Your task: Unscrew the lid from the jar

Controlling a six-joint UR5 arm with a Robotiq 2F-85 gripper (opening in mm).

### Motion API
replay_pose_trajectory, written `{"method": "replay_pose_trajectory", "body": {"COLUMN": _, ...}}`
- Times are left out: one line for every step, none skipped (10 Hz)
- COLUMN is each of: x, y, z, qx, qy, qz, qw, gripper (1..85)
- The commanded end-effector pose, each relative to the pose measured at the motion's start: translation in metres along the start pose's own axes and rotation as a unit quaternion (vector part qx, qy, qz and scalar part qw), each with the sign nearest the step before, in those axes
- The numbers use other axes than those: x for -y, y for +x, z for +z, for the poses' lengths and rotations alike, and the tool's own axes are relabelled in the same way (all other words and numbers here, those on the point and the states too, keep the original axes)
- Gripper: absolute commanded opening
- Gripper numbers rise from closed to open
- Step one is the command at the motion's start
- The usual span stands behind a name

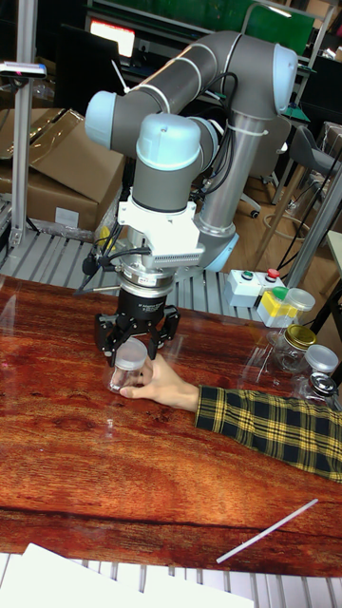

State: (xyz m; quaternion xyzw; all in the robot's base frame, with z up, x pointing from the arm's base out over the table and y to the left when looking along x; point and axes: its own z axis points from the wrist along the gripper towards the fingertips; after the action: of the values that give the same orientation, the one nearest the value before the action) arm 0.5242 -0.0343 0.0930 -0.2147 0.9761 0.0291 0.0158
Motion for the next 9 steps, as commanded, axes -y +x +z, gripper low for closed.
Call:
{"method": "replay_pose_trajectory", "body": {"x": 0.001, "y": 0.006, "z": -0.001, "qx": 0.002, "qy": -0.001, "qz": -0.011, "qw": 0.9999, "gripper": 69.0}}
{"method": "replay_pose_trajectory", "body": {"x": 0.000, "y": 0.006, "z": -0.001, "qx": 0.003, "qy": -0.002, "qz": -0.012, "qw": 0.9999, "gripper": 69.0}}
{"method": "replay_pose_trajectory", "body": {"x": 0.000, "y": 0.006, "z": -0.002, "qx": 0.003, "qy": -0.002, "qz": -0.013, "qw": 0.9999, "gripper": 68.0}}
{"method": "replay_pose_trajectory", "body": {"x": 0.001, "y": 0.006, "z": -0.002, "qx": 0.000, "qy": 0.001, "qz": -0.007, "qw": 1.0000, "gripper": 62.0}}
{"method": "replay_pose_trajectory", "body": {"x": 0.001, "y": 0.005, "z": -0.003, "qx": -0.002, "qy": 0.002, "qz": -0.005, "qw": 1.0000, "gripper": 61.3}}
{"method": "replay_pose_trajectory", "body": {"x": 0.001, "y": 0.002, "z": -0.004, "qx": -0.002, "qy": 0.002, "qz": -0.003, "qw": 1.0000, "gripper": 61.0}}
{"method": "replay_pose_trajectory", "body": {"x": 0.001, "y": 0.000, "z": -0.005, "qx": 0.000, "qy": 0.002, "qz": -0.002, "qw": 1.0000, "gripper": 61.0}}
{"method": "replay_pose_trajectory", "body": {"x": 0.000, "y": -0.003, "z": -0.005, "qx": 0.002, "qy": 0.001, "qz": -0.002, "qw": 1.0000, "gripper": 60.3}}
{"method": "replay_pose_trajectory", "body": {"x": 0.001, "y": -0.004, "z": -0.005, "qx": 0.004, "qy": 0.002, "qz": -0.002, "qw": 1.0000, "gripper": 55.3}}
